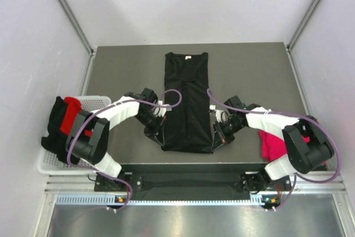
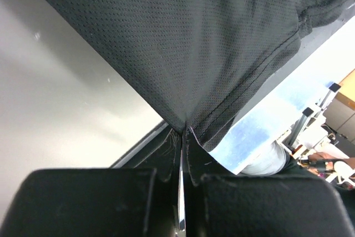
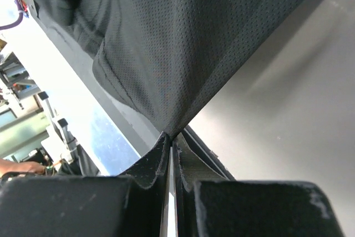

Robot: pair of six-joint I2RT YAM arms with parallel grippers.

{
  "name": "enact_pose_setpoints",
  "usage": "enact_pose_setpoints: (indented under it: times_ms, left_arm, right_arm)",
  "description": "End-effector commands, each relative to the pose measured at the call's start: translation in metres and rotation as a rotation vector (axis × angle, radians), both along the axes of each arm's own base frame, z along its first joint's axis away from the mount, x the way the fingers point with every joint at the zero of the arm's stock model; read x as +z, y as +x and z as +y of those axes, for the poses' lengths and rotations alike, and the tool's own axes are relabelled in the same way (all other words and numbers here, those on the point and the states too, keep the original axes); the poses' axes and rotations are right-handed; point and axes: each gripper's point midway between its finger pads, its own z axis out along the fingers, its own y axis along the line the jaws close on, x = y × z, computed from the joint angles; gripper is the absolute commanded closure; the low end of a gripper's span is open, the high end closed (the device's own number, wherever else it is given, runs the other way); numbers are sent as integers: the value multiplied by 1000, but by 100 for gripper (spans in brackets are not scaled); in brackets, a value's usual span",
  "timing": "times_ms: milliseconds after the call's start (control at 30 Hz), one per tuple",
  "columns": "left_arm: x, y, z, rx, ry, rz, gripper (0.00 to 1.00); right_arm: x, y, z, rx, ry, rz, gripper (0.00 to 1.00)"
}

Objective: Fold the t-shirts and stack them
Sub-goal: Fold the tshirt

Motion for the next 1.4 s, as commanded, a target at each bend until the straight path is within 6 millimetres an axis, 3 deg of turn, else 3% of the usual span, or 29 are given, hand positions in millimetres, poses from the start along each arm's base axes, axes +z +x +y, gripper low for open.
enact_pose_setpoints:
  times_ms: [0,167,200,300,400,533,667,800,833,1067,1200,1367]
  left_arm:
    - [11,-10,3,-13,-20,-18,100]
    - [18,0,2,-2,-34,-47,100]
    - [20,5,2,6,-33,-58,100]
    - [27,37,7,49,-15,-149,100]
    - [36,67,11,70,18,-228,100]
    - [55,105,2,59,13,-307,100]
    - [47,137,-4,21,41,-311,100]
    - [43,174,-6,35,78,-388,100]
    - [48,187,-9,48,73,-426,100]
    - [43,236,-10,103,114,-533,100]
    - [45,260,-13,127,121,-599,100]
    - [40,283,-14,140,141,-631,100]
  right_arm:
    - [8,-3,-1,8,23,-19,100]
    - [30,16,9,55,76,-112,100]
    - [45,31,15,61,102,-169,100]
    - [69,60,18,74,116,-278,100]
    - [79,84,19,94,119,-349,100]
    - [75,111,25,108,105,-378,100]
    - [74,142,30,97,89,-422,100]
    - [83,185,32,61,92,-492,100]
    - [76,193,31,52,81,-486,100]
    - [84,260,26,-26,88,-554,100]
    - [72,278,29,-42,91,-535,100]
    - [70,295,35,-56,102,-553,100]
